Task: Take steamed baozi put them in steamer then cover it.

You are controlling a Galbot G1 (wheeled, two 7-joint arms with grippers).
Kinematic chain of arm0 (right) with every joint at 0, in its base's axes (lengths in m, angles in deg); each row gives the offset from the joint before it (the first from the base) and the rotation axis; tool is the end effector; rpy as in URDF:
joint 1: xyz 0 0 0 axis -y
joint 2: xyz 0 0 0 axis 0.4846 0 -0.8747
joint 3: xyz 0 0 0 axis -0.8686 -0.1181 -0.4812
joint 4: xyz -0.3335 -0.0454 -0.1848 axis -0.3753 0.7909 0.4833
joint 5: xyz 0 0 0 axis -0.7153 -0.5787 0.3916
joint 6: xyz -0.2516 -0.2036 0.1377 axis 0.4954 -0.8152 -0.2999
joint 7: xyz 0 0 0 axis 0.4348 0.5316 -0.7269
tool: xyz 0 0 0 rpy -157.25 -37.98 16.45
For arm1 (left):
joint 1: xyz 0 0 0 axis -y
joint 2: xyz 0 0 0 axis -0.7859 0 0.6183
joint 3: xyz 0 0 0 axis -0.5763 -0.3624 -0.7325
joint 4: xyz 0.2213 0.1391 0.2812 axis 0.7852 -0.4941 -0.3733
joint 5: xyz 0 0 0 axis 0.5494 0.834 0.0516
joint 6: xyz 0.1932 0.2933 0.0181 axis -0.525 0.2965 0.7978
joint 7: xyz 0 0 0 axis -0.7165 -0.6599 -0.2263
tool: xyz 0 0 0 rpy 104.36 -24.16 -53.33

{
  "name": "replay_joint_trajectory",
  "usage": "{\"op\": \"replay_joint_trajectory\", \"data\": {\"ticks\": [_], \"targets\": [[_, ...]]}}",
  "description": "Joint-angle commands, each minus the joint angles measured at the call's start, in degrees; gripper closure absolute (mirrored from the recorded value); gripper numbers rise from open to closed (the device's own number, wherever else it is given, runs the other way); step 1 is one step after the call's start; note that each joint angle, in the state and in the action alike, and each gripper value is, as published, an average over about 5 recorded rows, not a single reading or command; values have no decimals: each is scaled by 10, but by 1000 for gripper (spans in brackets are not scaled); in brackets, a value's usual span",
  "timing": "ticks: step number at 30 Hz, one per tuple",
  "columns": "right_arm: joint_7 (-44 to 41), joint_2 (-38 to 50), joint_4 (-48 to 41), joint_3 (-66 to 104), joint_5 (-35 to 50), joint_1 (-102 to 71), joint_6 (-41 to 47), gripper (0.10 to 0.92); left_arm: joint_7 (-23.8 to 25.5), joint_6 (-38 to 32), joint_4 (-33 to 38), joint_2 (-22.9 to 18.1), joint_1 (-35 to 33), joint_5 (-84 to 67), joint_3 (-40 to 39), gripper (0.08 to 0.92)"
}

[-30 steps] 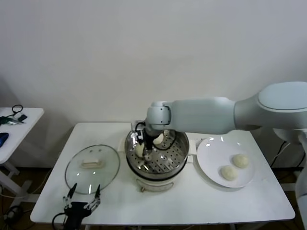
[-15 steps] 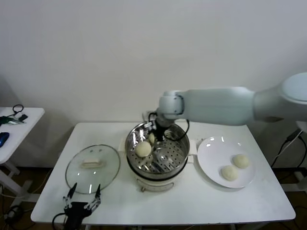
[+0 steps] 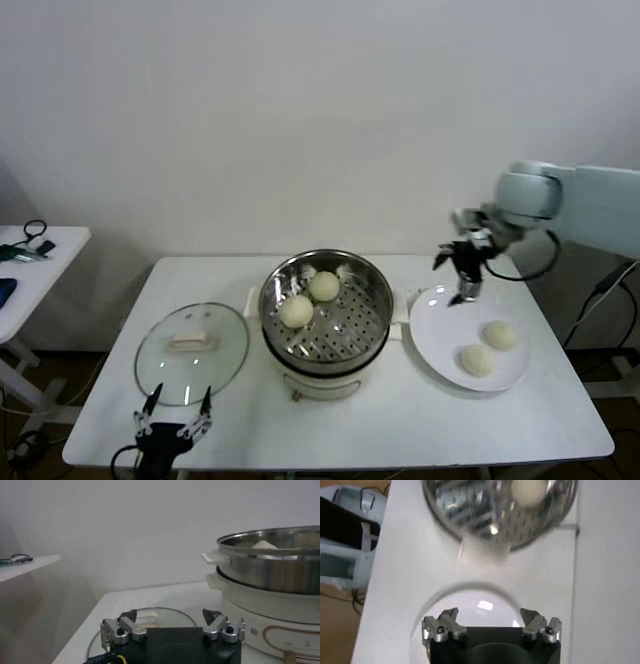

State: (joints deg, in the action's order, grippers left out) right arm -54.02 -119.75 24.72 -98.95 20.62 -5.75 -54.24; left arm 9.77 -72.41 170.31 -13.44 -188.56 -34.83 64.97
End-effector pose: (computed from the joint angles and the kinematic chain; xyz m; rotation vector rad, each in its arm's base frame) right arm 0.5067 -0.1906 -0.0574 1.3276 -1.4074 1.2937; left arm 0.0628 0.0634 -0.3502 0.0356 -2.8697 -0.1712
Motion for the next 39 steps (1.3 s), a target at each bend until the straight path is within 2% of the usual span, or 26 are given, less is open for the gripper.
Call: {"op": "replay_joint_trajectory", "data": {"ticks": [1,6,14,33,36,39], "targets": [[-12,139,-13,88,-154,-173,-35,203,0,0,1,1,-1,1,1,177],[1,126,-35,191,-194,-283,-12,203,-1,-2,1,-2,-2,5,0,177],[28,84,-67,268,-216,-372,25,203,-3,-7,3,-7,-8,11,-4,177],[50,25,-116,319,-218,-426,43,203,-6,-10,6,-9,-11,13,2,177],[46,25,-118,319,-218,-424,43,221,-6,-9,6,-11,-11,13,2,177],[40,26,-115,316,-218,-419,42,286,-6,-9,6,-12,-10,14,1,177]]}}
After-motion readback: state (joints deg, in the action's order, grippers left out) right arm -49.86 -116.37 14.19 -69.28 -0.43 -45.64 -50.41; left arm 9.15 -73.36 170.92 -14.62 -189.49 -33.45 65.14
